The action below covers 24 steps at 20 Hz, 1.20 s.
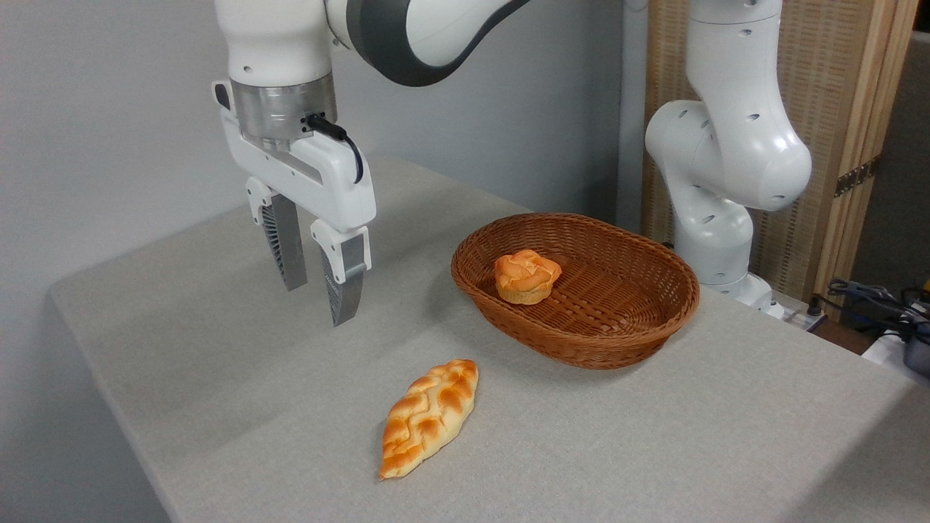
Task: Put bread into the basket
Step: 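Move the open gripper down toward the braided bread loaf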
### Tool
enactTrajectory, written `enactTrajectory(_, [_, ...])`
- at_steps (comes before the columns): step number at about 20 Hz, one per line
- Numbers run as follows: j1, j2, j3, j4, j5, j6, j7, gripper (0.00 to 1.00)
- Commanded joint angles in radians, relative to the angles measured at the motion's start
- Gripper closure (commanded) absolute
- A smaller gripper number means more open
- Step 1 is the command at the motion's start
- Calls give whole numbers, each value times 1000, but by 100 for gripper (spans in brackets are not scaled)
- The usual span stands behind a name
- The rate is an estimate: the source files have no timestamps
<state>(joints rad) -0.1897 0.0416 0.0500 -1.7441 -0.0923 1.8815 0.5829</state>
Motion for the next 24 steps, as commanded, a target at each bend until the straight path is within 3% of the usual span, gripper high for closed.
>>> enactTrajectory(1, [2, 14, 13, 41, -14, -27, -8, 0])
enactTrajectory(12, [7, 15, 33, 45, -7, -13, -5, 0])
enactTrajectory(16, [6, 21, 114, -17, -6, -21, 35, 0])
enactTrajectory(19, [7, 32, 126, -67, -1, -21, 40, 0])
enactTrajectory(22, [6, 49, 126, -107, 58, -24, 45, 0])
enactTrajectory(24, [6, 58, 126, -115, 66, -25, 52, 0])
